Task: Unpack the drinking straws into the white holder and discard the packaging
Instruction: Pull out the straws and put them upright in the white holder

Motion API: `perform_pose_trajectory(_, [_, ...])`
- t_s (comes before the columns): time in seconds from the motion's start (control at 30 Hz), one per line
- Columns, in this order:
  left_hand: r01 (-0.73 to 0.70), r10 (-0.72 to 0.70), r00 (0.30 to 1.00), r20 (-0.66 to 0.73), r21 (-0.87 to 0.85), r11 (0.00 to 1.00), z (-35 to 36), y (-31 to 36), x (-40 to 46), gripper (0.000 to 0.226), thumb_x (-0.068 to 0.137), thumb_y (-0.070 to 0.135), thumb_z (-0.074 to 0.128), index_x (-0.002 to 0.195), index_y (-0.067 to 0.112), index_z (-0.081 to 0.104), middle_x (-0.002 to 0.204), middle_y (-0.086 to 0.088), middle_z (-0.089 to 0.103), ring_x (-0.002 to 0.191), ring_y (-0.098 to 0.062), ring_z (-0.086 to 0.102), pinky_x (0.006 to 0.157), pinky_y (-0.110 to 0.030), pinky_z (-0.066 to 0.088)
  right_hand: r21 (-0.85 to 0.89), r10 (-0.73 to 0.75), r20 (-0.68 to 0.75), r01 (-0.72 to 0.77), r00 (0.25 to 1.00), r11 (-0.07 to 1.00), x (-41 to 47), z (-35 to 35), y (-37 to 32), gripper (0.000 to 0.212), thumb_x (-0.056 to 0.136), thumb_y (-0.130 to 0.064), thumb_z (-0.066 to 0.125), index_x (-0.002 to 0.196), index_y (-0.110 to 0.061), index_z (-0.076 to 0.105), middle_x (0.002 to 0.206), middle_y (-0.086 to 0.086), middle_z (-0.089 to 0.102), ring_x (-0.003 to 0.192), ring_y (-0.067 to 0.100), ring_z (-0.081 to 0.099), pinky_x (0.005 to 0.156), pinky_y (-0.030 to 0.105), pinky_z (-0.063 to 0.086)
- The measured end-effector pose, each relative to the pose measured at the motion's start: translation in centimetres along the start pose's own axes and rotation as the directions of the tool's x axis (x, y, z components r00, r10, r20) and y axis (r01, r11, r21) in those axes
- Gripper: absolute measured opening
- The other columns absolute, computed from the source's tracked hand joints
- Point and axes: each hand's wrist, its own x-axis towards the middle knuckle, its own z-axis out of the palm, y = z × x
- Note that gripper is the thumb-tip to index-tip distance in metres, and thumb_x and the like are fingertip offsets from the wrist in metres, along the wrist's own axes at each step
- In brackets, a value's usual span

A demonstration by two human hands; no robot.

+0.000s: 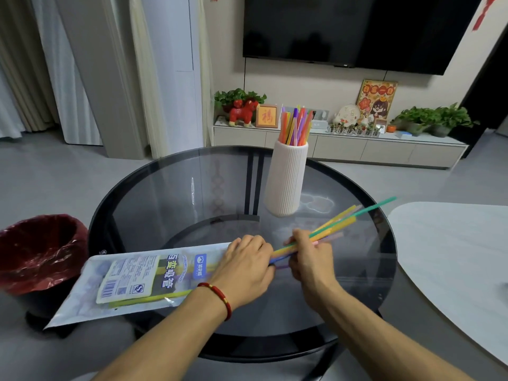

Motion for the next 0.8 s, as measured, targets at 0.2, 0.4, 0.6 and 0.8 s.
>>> perform_pose_trajectory(0.2, [0.034, -0.037, 0.994, 0.103, 0.026, 0.999, 0.9, -2.0, -0.5, 0.023, 0.102, 0.04, 0.04, 0.109, 0.021, 0.05, 0.118, -0.001, 0.048, 0.108, -0.022, 0.044, 0.098, -0.036, 0.036, 0.054, -0.178, -0.069, 0.182, 0.982, 0.982, 3.9, -4.6, -3.8, 0.03, 0.085, -0.016, 0.058, 0.056, -0.012, 0.063, 0.039, -0.005, 0.035, 0.032, 0.009, 0.027, 0.037, 0.015, 0.022])
perform_pose_trajectory(0.4, [0.013, -0.021, 0.992, 0.128, 0.064, 0.998, 1.2, -2.0, -0.5, 0.023, 0.1, 0.041, 0.041, 0.109, 0.021, 0.051, 0.121, 0.0, 0.044, 0.111, -0.023, 0.043, 0.101, -0.039, 0.037, -0.199, -0.53, -0.034, 0.514, 0.847, 0.834, 3.8, -8.3, -9.1, 0.035, 0.087, -0.03, 0.058, 0.056, -0.017, 0.066, 0.044, -0.001, 0.056, 0.036, 0.008, 0.047, 0.036, 0.018, 0.039])
perform_pose_trajectory(0.6, [-0.003, -0.006, 0.991, 0.137, 0.061, 0.998, 1.1, -2.0, -0.5, 0.025, 0.098, 0.042, 0.045, 0.11, 0.021, 0.052, 0.121, -0.001, 0.043, 0.112, -0.024, 0.042, 0.101, -0.039, 0.036, -0.601, -0.692, 0.389, 0.736, 0.609, 0.31, 3.3, -7.0, -13.8, 0.038, 0.1, -0.028, 0.052, 0.066, -0.018, 0.065, 0.053, -0.006, 0.061, 0.053, 0.006, 0.063, 0.049, 0.011, 0.043])
perform_pose_trajectory(0.8, [-0.01, 0.0, 0.99, 0.143, 0.071, 0.997, 1.1, -2.0, -0.5, 0.027, 0.097, 0.043, 0.043, 0.11, 0.021, 0.051, 0.123, -0.003, 0.044, 0.114, -0.026, 0.042, 0.103, -0.042, 0.036, -0.634, -0.618, 0.412, 0.698, 0.67, 0.333, 3.7, -4.5, -9.5, 0.035, 0.102, -0.017, 0.058, 0.076, 0.004, 0.067, 0.069, 0.02, 0.069, 0.063, 0.032, 0.07, 0.063, 0.042, 0.062])
